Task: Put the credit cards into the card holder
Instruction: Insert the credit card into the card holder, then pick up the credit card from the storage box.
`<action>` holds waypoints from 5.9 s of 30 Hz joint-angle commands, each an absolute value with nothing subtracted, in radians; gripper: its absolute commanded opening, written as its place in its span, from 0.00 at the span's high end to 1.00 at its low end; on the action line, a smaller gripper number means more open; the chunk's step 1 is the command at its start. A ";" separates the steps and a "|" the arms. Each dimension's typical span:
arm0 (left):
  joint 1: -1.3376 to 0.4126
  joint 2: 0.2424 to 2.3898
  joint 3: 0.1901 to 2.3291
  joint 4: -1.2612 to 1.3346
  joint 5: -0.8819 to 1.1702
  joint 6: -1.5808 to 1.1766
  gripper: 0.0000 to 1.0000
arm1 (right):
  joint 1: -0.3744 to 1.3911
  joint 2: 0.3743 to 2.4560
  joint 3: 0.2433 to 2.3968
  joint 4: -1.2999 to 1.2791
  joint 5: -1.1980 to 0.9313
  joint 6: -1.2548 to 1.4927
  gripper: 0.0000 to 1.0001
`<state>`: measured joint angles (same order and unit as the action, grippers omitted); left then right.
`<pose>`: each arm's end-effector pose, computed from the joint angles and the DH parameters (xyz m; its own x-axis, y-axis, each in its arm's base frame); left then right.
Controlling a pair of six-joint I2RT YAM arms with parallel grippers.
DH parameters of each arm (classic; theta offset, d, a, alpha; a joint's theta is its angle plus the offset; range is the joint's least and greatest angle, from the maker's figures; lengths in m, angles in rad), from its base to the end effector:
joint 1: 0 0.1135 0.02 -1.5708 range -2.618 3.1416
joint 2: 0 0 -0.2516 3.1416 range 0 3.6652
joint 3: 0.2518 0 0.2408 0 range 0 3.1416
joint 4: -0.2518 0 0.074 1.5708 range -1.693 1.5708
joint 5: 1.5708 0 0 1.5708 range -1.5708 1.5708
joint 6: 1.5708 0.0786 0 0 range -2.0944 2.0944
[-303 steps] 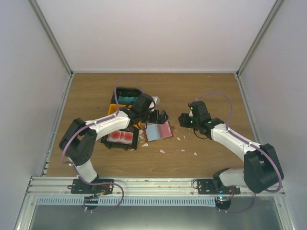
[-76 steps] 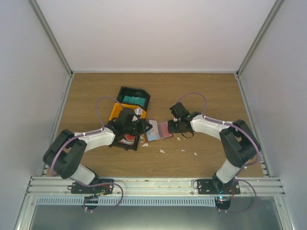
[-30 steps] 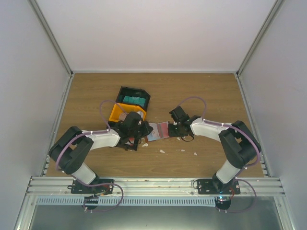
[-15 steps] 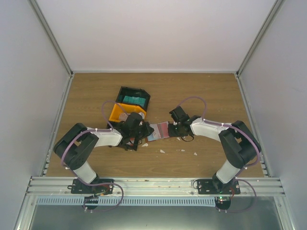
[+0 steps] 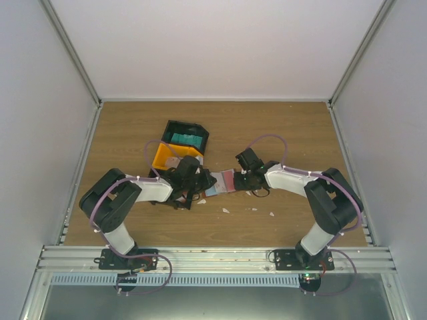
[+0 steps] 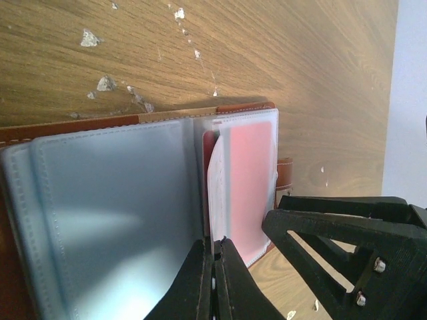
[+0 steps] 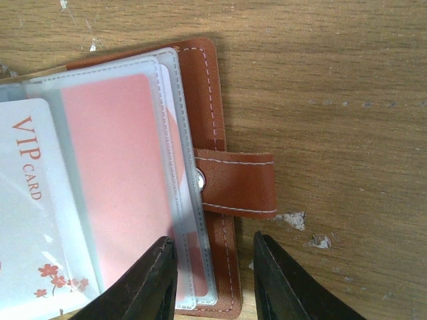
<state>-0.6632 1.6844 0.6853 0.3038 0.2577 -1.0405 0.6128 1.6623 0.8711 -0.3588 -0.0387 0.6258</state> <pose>0.2559 -0.2253 0.1037 -0.9019 -0.3539 -0.2475 -0.0564 0.6647 -0.7450 0.2534 0.1819 0.1011 -0.9494 0.0480 -0.3104 -0.0389 0.9627 0.2679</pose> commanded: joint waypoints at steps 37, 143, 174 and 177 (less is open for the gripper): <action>-0.722 1.838 0.836 0.162 0.194 -0.986 0.90 | 0.623 1.674 0.800 -0.330 -0.108 0.631 0.68; -0.456 1.951 1.439 -0.721 0.177 -0.302 0.30 | 0.615 1.733 1.011 -0.303 0.045 0.642 0.56; -0.456 1.866 1.375 -0.721 0.296 -0.253 0.61 | 0.606 1.715 1.019 -0.338 0.086 0.671 0.57; -0.457 1.859 1.374 -0.724 0.288 -0.253 0.64 | 0.607 1.718 1.020 -0.335 0.086 0.671 0.57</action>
